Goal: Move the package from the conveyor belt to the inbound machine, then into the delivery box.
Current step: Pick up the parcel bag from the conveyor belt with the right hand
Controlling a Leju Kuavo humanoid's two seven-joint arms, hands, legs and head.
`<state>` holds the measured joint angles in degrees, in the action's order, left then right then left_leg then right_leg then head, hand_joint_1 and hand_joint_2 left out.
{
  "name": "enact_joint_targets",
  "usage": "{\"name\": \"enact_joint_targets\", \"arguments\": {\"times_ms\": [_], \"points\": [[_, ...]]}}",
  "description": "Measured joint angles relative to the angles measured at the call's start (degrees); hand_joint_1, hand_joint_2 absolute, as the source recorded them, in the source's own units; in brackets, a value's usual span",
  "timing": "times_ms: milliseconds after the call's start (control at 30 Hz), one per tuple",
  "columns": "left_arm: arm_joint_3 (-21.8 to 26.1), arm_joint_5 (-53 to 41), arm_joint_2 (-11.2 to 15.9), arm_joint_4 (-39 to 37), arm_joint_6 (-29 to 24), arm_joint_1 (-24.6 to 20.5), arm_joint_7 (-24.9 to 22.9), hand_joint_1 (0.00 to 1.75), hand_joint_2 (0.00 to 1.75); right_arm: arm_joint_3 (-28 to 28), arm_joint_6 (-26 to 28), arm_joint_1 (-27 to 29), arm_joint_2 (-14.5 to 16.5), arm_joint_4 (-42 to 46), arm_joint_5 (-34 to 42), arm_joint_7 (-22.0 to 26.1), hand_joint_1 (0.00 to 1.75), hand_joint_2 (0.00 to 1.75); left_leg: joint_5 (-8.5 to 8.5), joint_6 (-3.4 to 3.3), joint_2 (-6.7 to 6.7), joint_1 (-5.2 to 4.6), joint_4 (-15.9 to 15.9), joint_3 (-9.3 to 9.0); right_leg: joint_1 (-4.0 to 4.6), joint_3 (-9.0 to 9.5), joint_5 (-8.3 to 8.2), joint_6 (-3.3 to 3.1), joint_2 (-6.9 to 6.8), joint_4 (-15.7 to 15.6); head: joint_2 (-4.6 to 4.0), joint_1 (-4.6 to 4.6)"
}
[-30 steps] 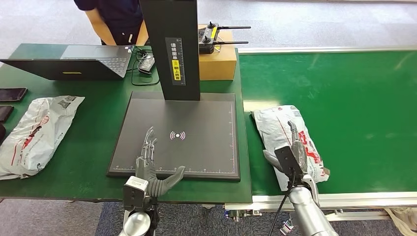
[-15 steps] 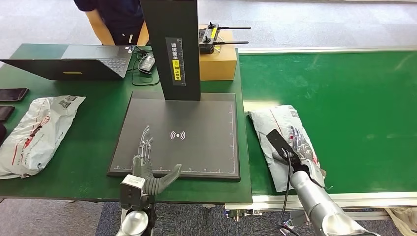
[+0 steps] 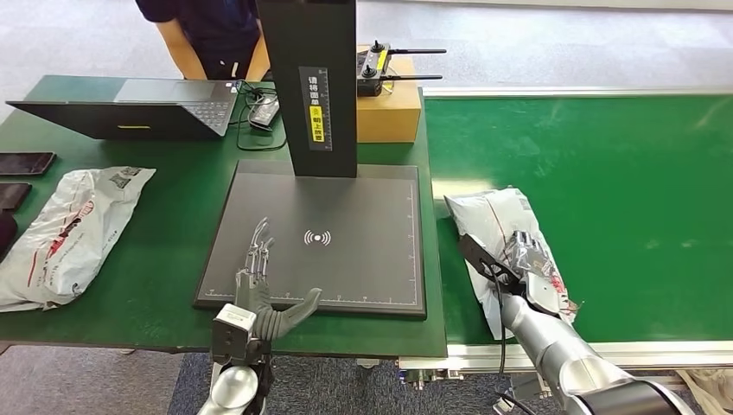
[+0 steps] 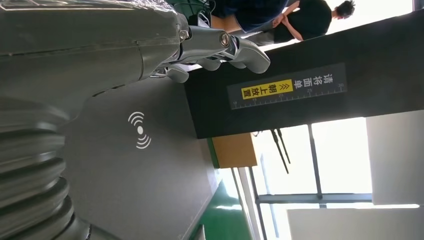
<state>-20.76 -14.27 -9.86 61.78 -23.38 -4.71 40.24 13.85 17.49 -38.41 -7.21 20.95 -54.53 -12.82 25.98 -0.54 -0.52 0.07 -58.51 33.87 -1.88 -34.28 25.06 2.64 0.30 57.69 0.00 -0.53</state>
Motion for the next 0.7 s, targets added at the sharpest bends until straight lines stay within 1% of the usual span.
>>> {"name": "enact_joint_targets", "arguments": {"times_ms": [133,367,533,700], "points": [[0.6,-0.8,-0.1,0.0,0.3,0.0,0.0,0.0,1.75,0.1,1.3,0.4,0.0,-0.1,-0.6,1.6,1.74,1.75,0.0,-0.03,-0.02,0.0,0.0,-0.04,-0.01,0.11,-0.04,0.07,-0.01,-0.1,0.0,0.01],[1.9,-1.8,-0.3,0.0,0.8,0.3,0.0,0.0,1.75,-0.8,5.7,0.7,0.2,-0.1,-1.3,5.3,1.75,1.75,-0.02,-0.09,-0.02,-0.01,0.0,-0.03,-0.01,0.12,-0.1,0.14,-0.01,-0.1,0.0,0.01],[2.5,-2.2,-0.6,0.0,0.9,0.5,0.0,0.0,1.75,-2.7,10.7,1.1,0.4,0.0,-2.3,7.8,1.74,1.75,-0.02,-0.09,-0.02,0.0,0.0,0.0,0.0,0.09,-0.09,0.14,-0.01,-0.1,0.0,0.01],[2.6,-2.6,-0.8,0.0,0.9,0.7,0.0,0.0,1.75,-5.7,16.2,2.2,0.8,1.0,-3.0,11.7,1.71,1.75,-0.02,-0.09,-0.01,0.0,0.0,0.09,0.01,-0.01,-0.09,0.14,0.0,-0.1,0.0,0.01]]}}
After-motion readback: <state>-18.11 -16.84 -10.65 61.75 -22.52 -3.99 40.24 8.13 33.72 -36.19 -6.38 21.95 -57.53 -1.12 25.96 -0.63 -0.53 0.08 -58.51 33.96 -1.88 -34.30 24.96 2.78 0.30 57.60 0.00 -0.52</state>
